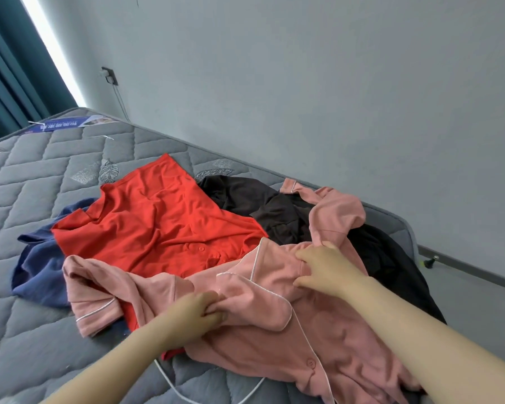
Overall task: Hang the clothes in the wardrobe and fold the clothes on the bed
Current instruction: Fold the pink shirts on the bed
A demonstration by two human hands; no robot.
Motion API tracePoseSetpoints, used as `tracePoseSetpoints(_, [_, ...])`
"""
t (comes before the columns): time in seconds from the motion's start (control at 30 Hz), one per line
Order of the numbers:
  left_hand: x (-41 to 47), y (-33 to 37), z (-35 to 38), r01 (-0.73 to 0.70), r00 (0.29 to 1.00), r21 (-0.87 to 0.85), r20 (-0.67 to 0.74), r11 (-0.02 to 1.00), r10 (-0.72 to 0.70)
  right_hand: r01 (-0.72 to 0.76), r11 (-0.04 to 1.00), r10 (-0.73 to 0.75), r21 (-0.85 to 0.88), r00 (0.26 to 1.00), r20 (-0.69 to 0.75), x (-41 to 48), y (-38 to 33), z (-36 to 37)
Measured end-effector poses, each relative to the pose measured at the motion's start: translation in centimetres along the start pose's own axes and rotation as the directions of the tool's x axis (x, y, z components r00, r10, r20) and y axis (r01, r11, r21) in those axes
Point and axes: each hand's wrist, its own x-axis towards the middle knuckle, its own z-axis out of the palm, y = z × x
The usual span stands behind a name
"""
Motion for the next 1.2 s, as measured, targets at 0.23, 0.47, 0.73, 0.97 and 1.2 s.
tracePoseSetpoints(0.23, [3.0,5.1,-10.1,-0.126,0.913,-0.123,-0.402,0.984,0.067,-0.061,0.986,0.082,0.155,0.987,-0.135,-4.5,4.7,-9.1])
tracePoseSetpoints(0.47, [4.7,16.0,-21.7,-0.240,0.674,0.151,-0.685,0.959,0.277,-0.307,0.939,0.330,0.153,0.692,-0.642,-6.7,5.6,-20.6])
tracePoseSetpoints(0.73, [3.0,26.1,-29.9,-0.102,0.433,0.292,-0.847,0.951,0.307,-0.384,0.895,0.402,0.226,0.477,-0.782,-11.7,5.0,-32.8])
tracePoseSetpoints(0.97, [-0.9,32.2,-34.3,-0.432,0.594,-0.245,-0.801,0.868,0.070,-0.332,0.834,0.536,0.440,0.302,-0.789,-16.9,2.5,-38.5])
tracePoseSetpoints(1.2, [-5.1,36.3,-33.7,-0.639,0.537,-0.363,-0.842,0.678,0.056,0.319,0.634,0.722,0.704,0.082,-0.687,-19.1,-0.8,-38.0])
